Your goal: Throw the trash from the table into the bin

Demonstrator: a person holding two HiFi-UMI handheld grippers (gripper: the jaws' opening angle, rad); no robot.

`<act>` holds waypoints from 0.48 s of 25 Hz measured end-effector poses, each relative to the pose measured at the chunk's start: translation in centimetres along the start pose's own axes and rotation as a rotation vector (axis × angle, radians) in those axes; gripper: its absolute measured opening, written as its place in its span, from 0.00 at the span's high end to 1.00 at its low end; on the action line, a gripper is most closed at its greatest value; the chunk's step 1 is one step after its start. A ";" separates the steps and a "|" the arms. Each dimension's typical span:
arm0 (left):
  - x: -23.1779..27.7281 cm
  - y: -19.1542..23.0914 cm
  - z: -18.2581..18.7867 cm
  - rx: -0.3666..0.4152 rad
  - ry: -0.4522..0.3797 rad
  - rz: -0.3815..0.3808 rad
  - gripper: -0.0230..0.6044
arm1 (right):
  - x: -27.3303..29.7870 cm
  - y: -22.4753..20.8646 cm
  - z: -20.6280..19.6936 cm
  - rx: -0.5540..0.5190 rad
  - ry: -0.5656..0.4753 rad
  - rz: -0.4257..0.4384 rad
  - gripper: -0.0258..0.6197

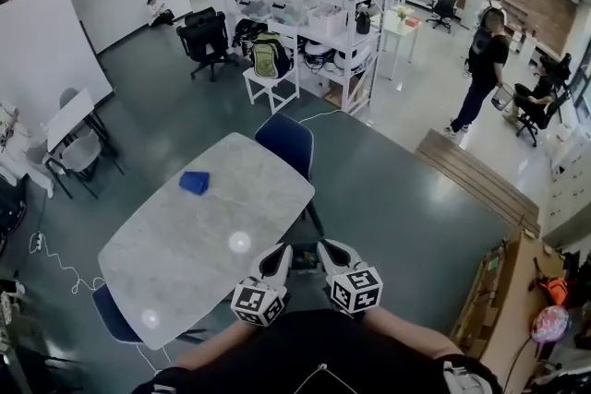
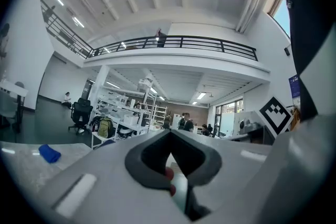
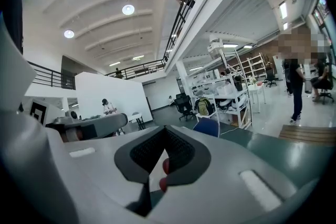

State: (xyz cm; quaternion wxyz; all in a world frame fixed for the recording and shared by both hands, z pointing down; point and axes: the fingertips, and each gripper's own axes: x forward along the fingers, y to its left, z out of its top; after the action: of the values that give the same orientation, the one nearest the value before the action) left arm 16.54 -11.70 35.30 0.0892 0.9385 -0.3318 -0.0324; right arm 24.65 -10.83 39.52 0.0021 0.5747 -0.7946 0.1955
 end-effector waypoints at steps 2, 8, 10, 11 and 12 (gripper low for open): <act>-0.2 -0.1 -0.2 -0.007 0.005 -0.009 0.96 | 0.0 0.3 -0.2 -0.007 0.000 -0.006 0.92; -0.4 0.2 -0.2 -0.018 0.008 -0.004 0.96 | 0.0 0.0 -0.6 -0.006 0.004 -0.030 0.92; -0.6 0.1 -0.2 -0.019 0.005 -0.001 0.96 | -0.2 -0.1 -0.8 -0.009 0.002 -0.029 0.92; -0.6 0.0 -0.2 -0.020 0.003 0.001 0.96 | -0.3 0.0 -0.8 -0.012 0.001 -0.029 0.92; -0.7 -0.1 -0.2 -0.020 0.002 0.002 0.96 | -0.4 0.0 -0.7 -0.019 -0.002 -0.028 0.92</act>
State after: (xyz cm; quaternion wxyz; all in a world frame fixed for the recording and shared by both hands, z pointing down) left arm 16.12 -11.17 35.47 0.0988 0.9373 -0.3324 -0.0346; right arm 24.65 -10.25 40.10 0.0093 0.5860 -0.7883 0.1875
